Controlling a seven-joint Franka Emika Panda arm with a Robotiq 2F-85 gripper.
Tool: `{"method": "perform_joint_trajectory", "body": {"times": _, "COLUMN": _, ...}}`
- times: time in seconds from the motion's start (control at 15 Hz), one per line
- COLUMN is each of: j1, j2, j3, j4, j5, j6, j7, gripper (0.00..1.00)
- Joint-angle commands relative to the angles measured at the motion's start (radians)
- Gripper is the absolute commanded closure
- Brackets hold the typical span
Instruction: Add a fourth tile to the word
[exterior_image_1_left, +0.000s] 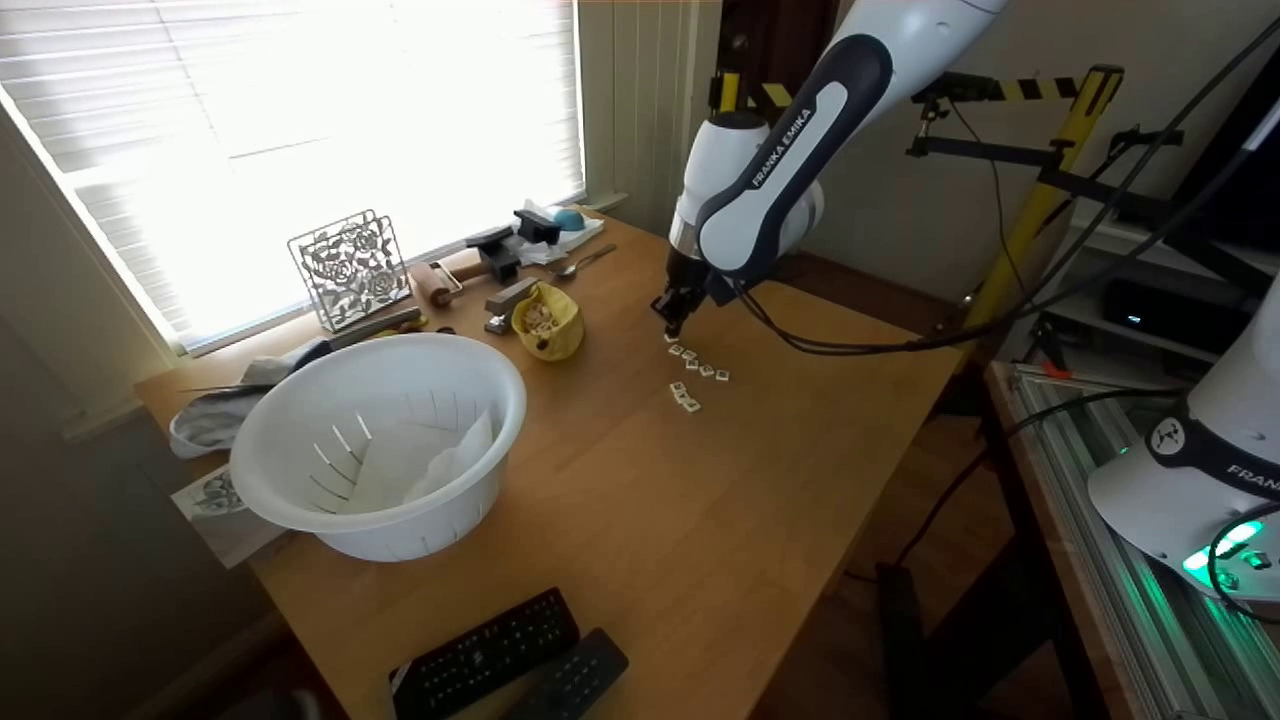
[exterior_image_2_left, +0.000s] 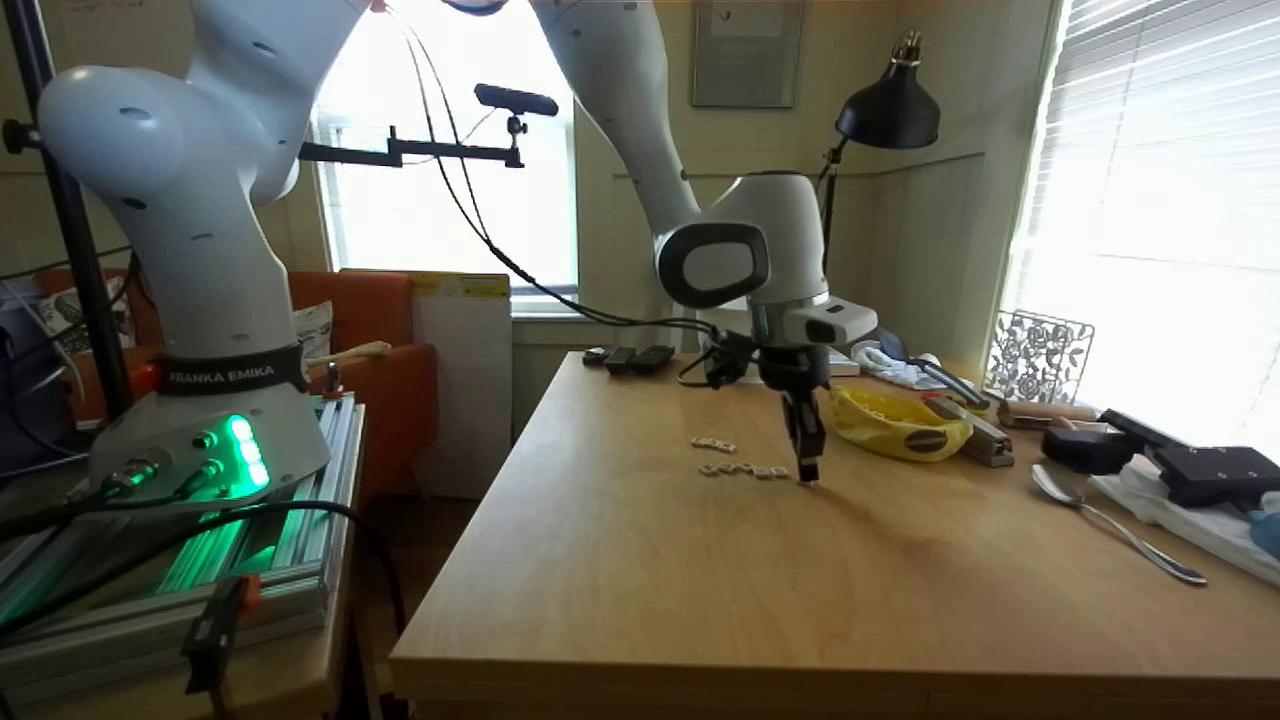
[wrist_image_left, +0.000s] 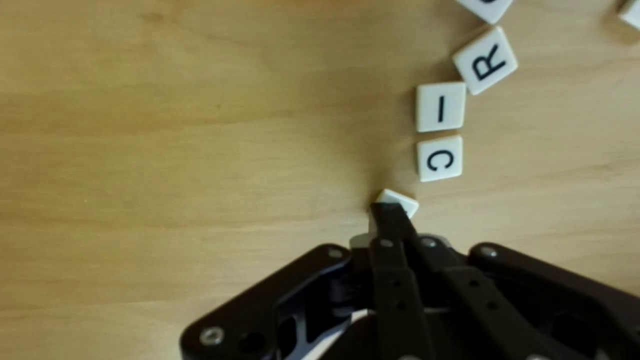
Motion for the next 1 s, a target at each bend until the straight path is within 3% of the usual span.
{"method": "perform_joint_trajectory", "body": {"times": 0.0, "j1": 0.007, "j2": 0.04, "j3": 0.019, "j4": 0.02, "j5": 0.03, "j6": 0.013, "j7": 0.007, "gripper": 1.0}}
{"method": "perform_joint_trajectory", "body": {"times": 0.6, "j1": 0.019, "j2": 0.034, "j3": 0.046, "j4": 0.017, "j5": 0.027, "j6": 0.001, "j7": -0.005, "gripper": 1.0}}
{"method": "perform_joint_trajectory", "body": {"times": 0.93, "j1": 0.041, "j2": 0.019, "j3": 0.027, "j4": 0.0, "j5": 0.015, "j6": -0.023, "j7": 0.004, "gripper": 1.0}}
